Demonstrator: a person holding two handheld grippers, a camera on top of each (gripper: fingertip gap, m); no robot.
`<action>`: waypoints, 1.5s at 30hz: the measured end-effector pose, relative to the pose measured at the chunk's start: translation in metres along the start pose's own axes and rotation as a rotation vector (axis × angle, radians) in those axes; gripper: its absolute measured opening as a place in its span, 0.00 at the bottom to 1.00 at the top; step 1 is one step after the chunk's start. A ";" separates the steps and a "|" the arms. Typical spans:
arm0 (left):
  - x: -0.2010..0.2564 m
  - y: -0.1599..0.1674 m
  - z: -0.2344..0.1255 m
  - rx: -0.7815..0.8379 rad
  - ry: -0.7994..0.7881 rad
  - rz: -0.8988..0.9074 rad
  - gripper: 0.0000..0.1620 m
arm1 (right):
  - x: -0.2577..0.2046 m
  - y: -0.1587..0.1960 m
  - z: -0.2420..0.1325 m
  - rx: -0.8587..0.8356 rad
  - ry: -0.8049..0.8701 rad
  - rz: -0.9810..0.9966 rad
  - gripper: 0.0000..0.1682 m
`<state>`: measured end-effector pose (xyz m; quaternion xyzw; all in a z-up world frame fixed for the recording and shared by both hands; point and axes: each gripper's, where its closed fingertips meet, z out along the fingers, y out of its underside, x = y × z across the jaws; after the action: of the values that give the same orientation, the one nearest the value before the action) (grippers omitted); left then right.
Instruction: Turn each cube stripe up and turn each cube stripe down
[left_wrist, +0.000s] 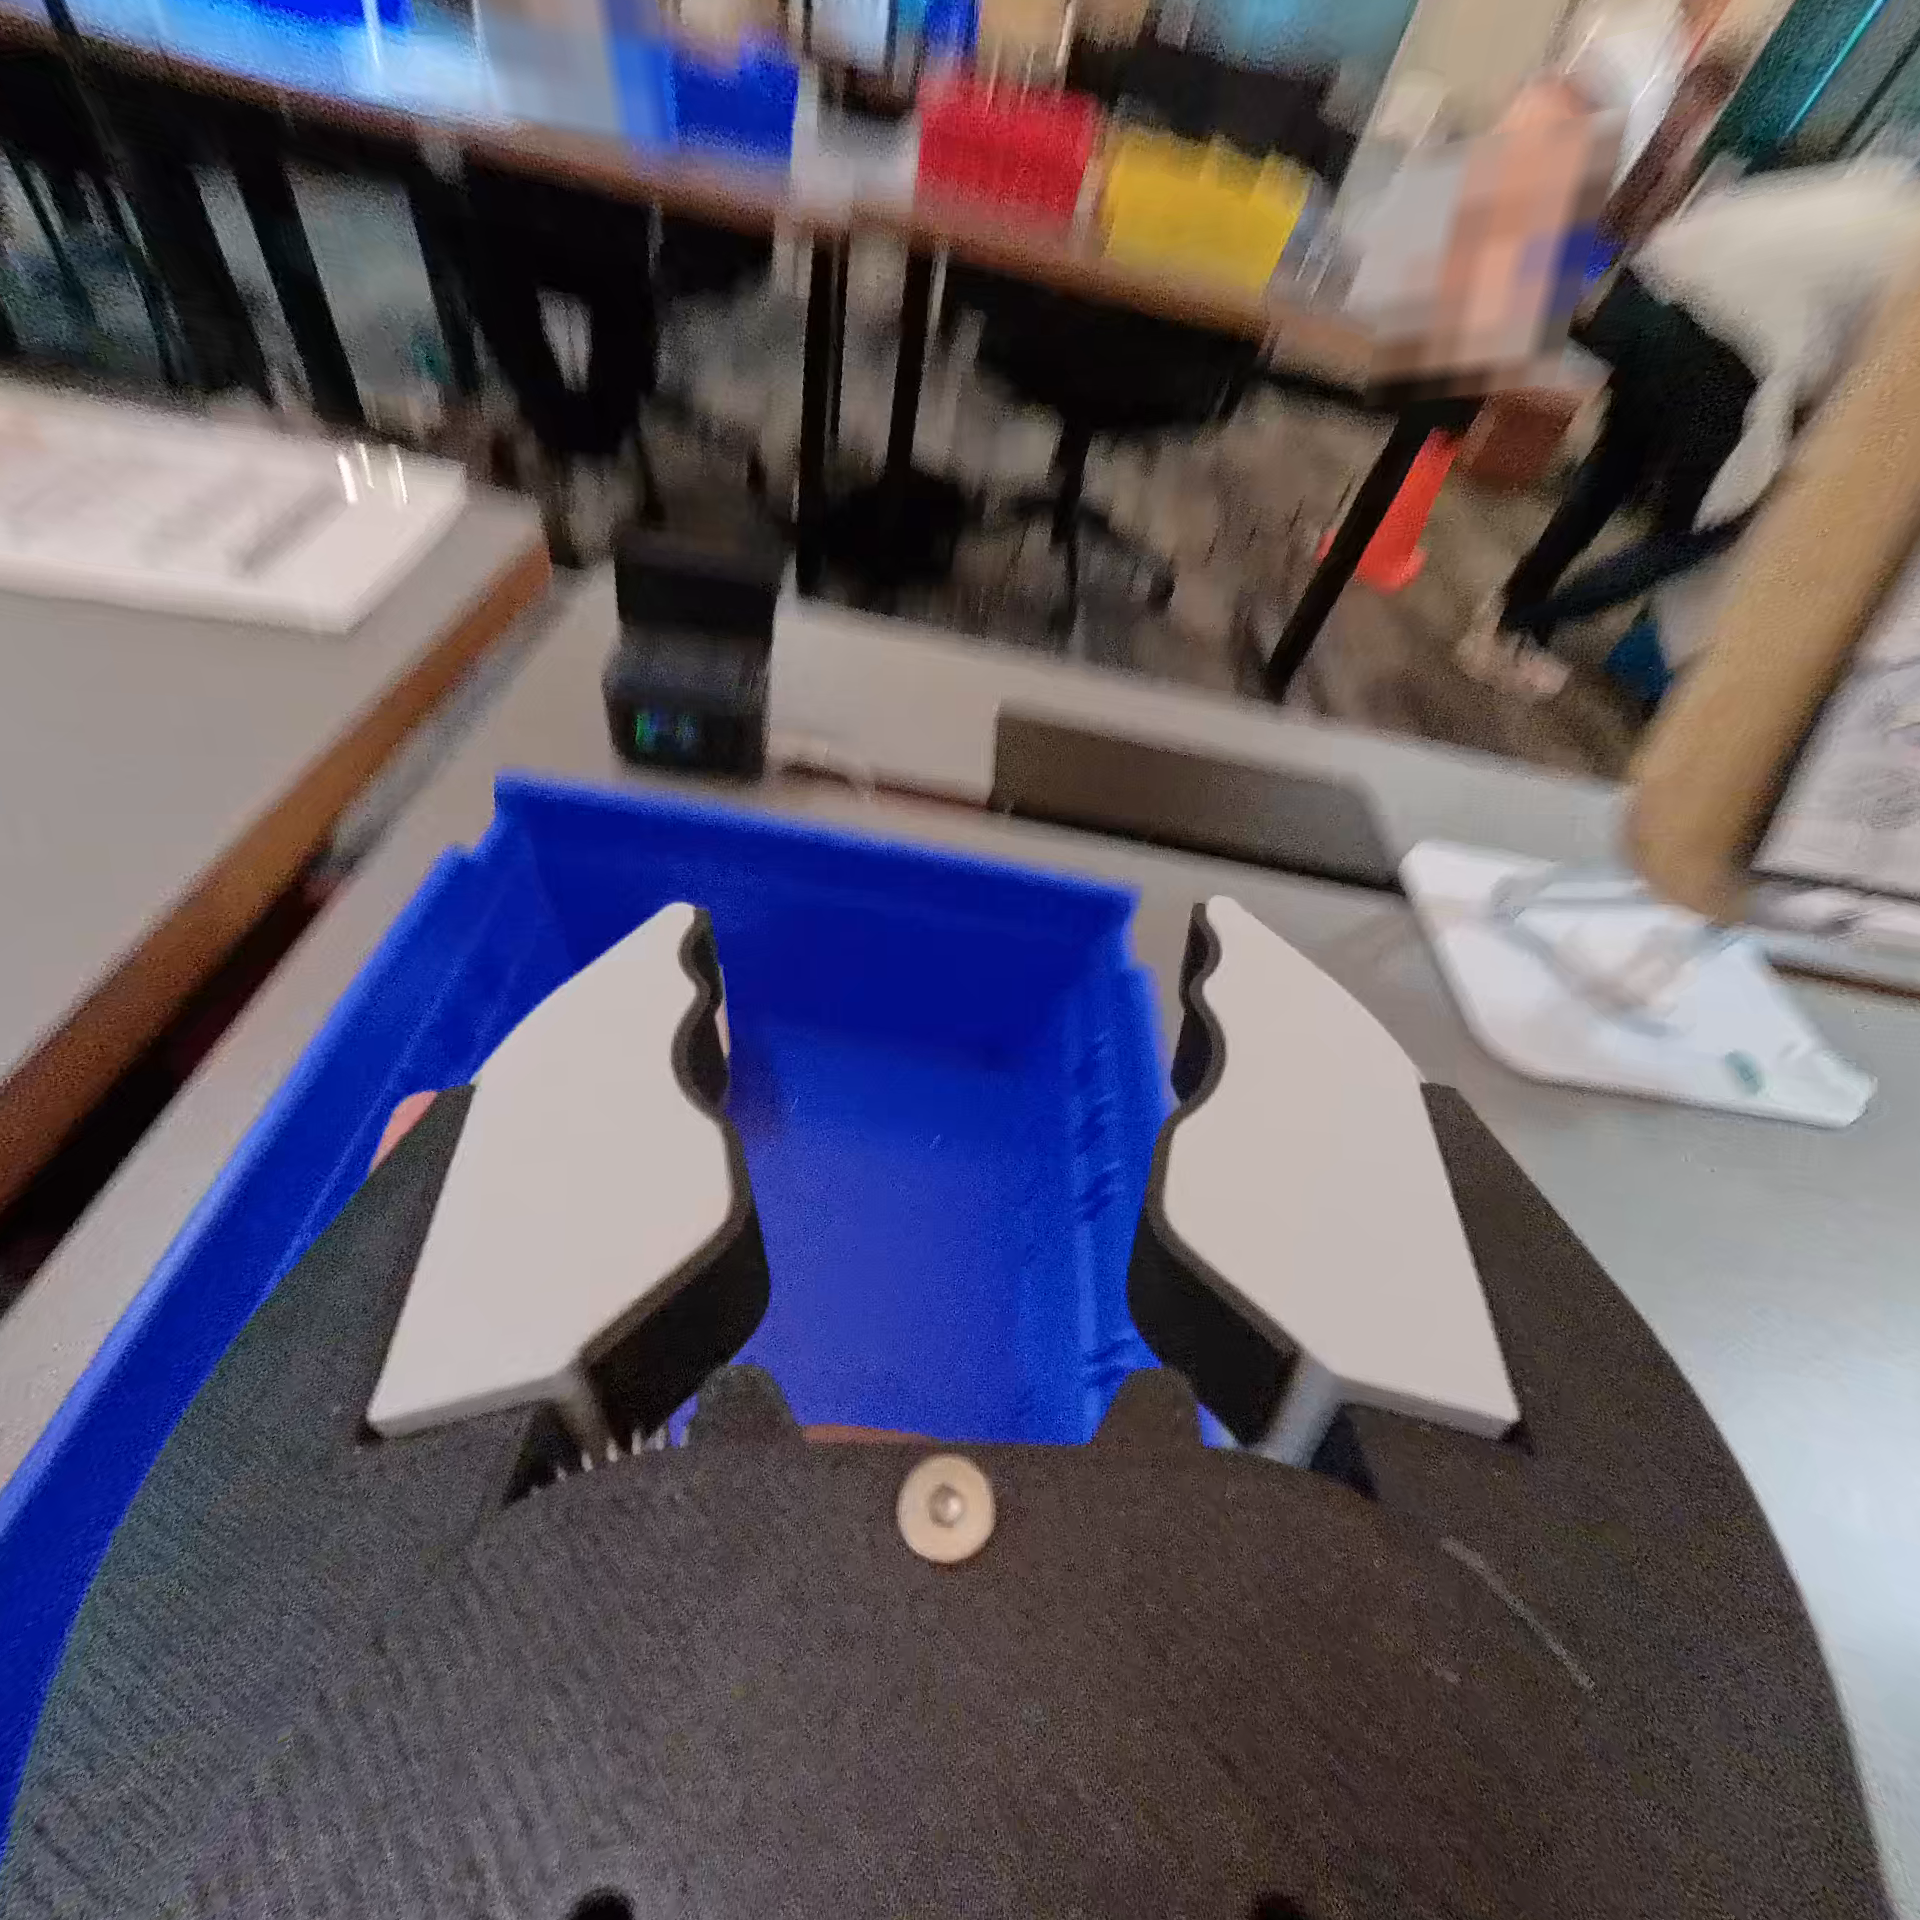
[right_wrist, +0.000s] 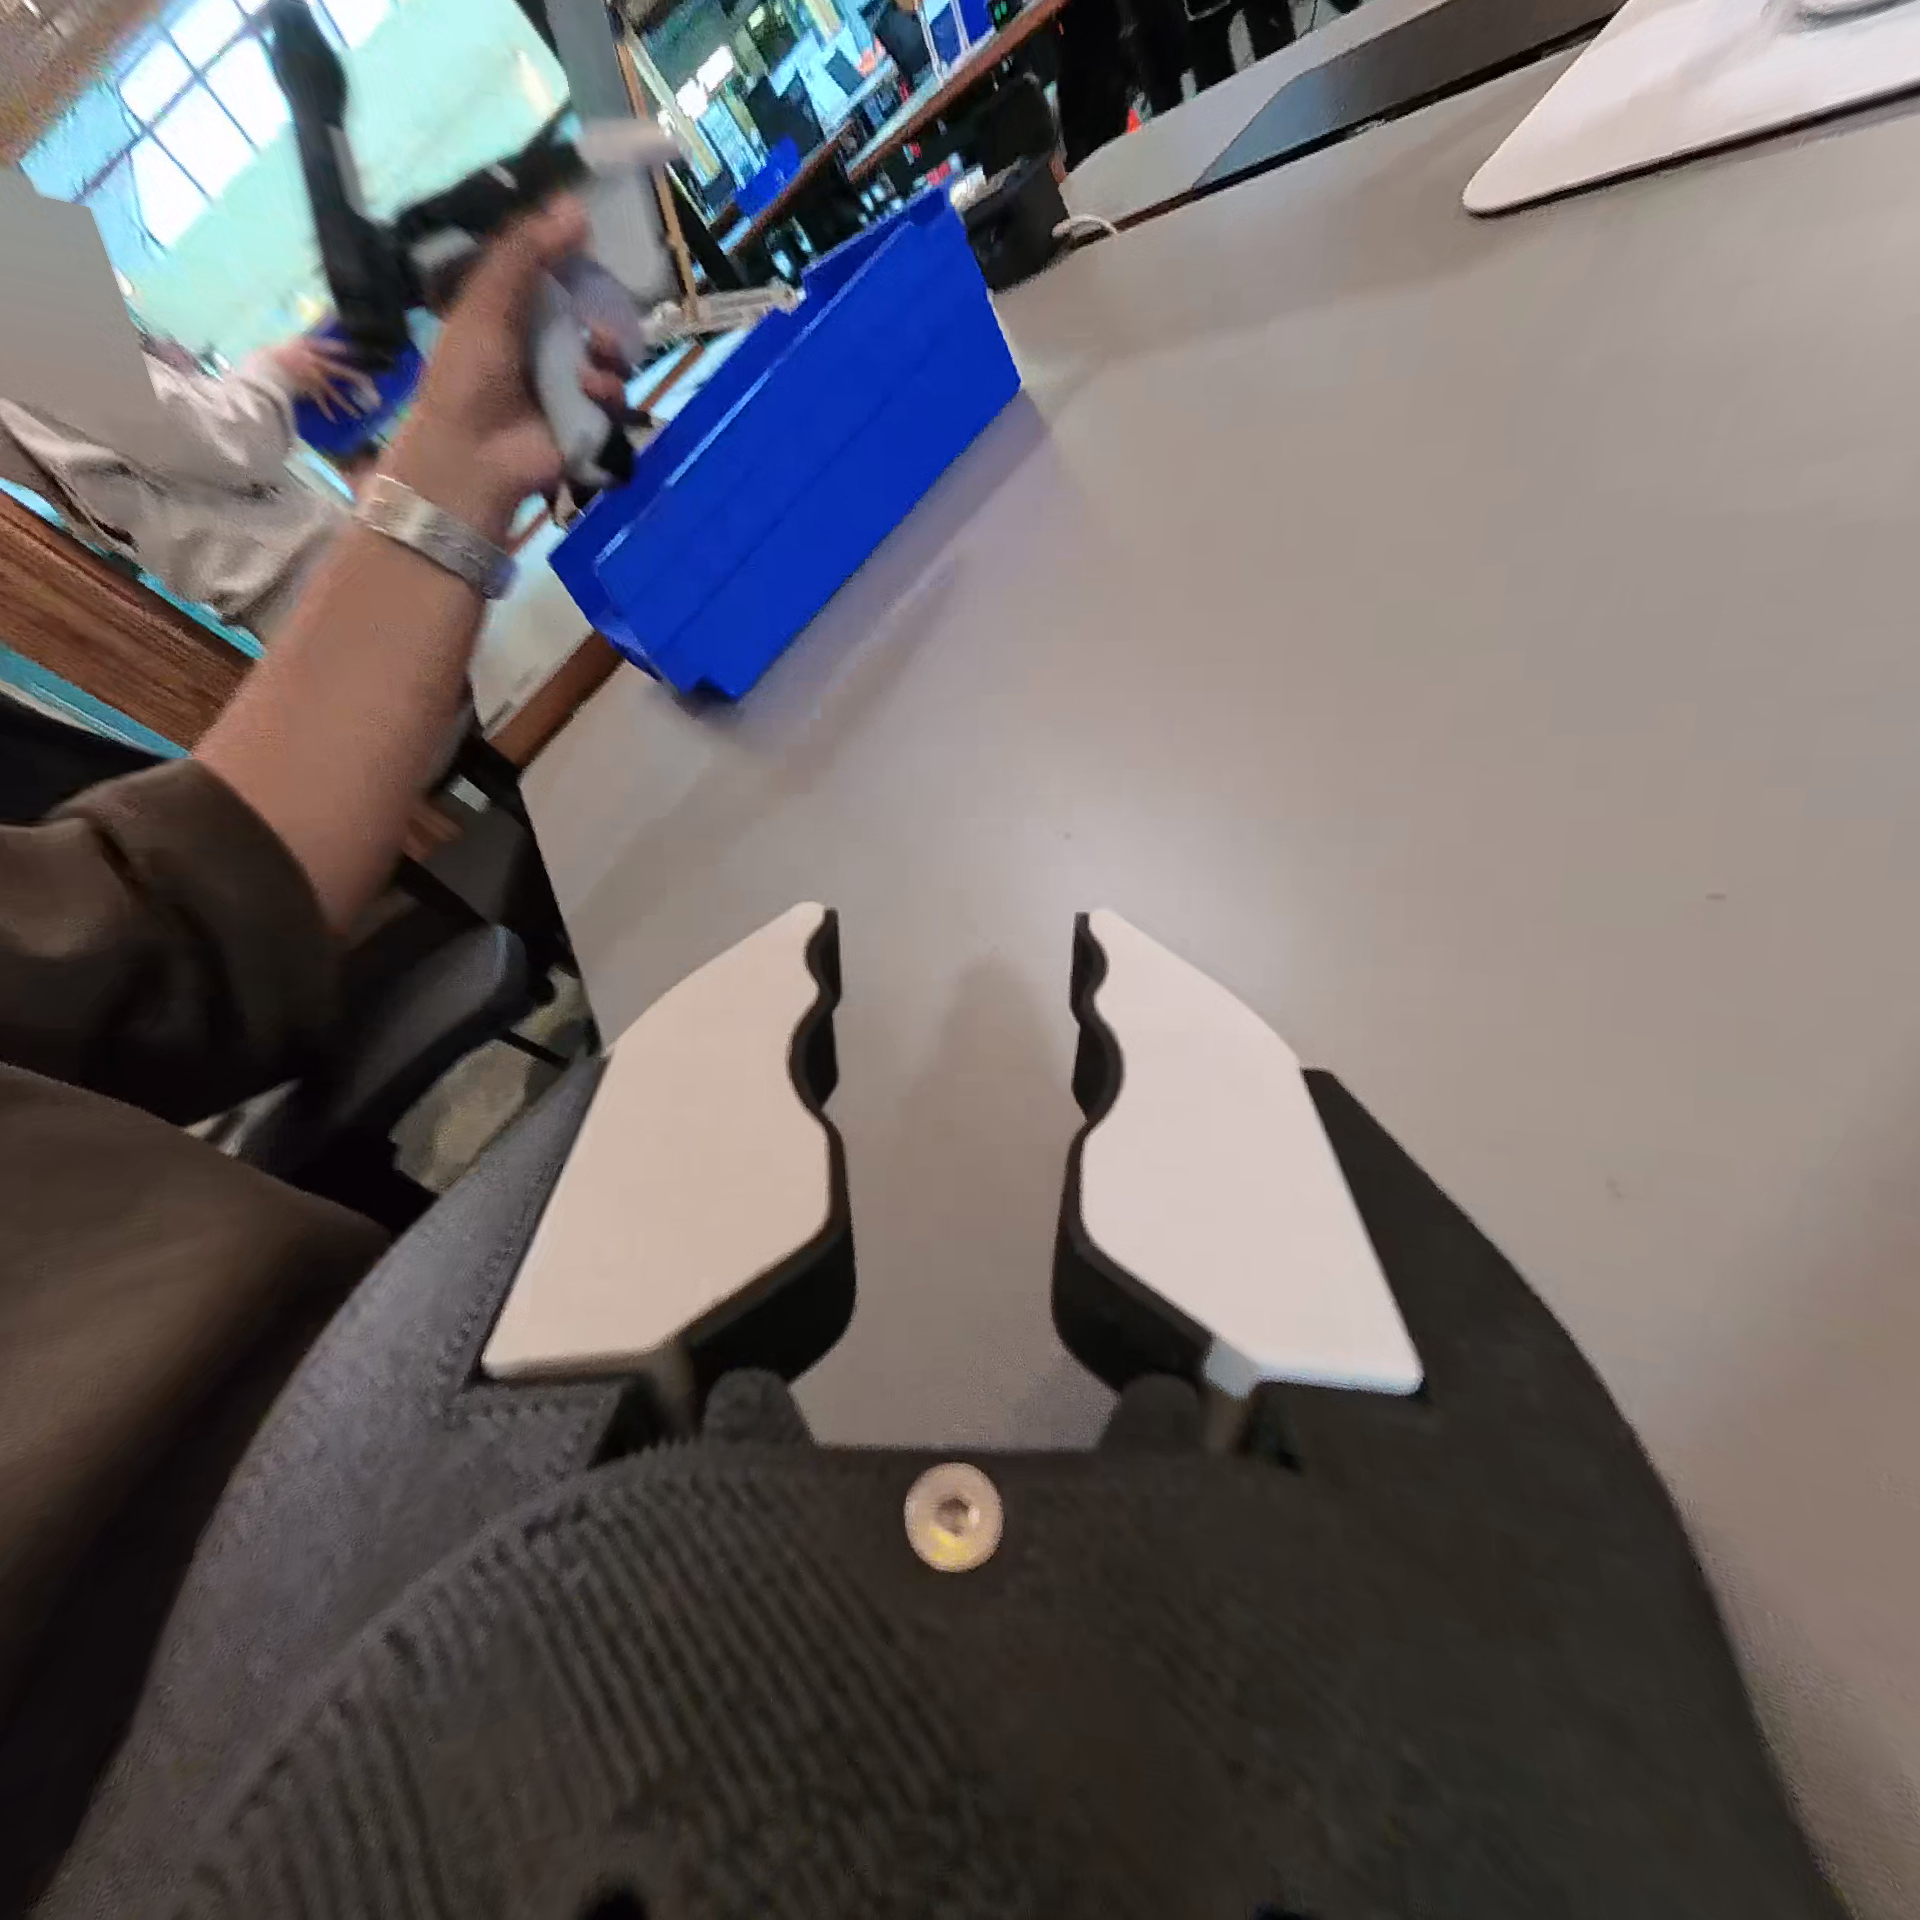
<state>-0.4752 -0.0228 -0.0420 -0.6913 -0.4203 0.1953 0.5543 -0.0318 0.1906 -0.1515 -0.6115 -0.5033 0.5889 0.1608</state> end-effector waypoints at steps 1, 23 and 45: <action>-0.013 0.019 0.019 -0.118 0.007 -0.035 0.52 | -0.001 -0.002 -0.001 0.009 -0.011 0.023 0.26; 0.039 -0.001 0.016 -0.019 0.236 -0.094 0.28 | 0.020 -0.011 -0.004 0.038 0.049 0.030 0.22; 0.415 0.181 -0.200 -0.649 1.438 -1.326 0.28 | -0.050 -0.046 -0.031 0.382 0.285 -0.929 0.38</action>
<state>-0.0253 0.1822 -0.0674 -0.3904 -0.3188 -0.7324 0.4577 -0.0143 0.1823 -0.0794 -0.3576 -0.5782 0.4478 0.5808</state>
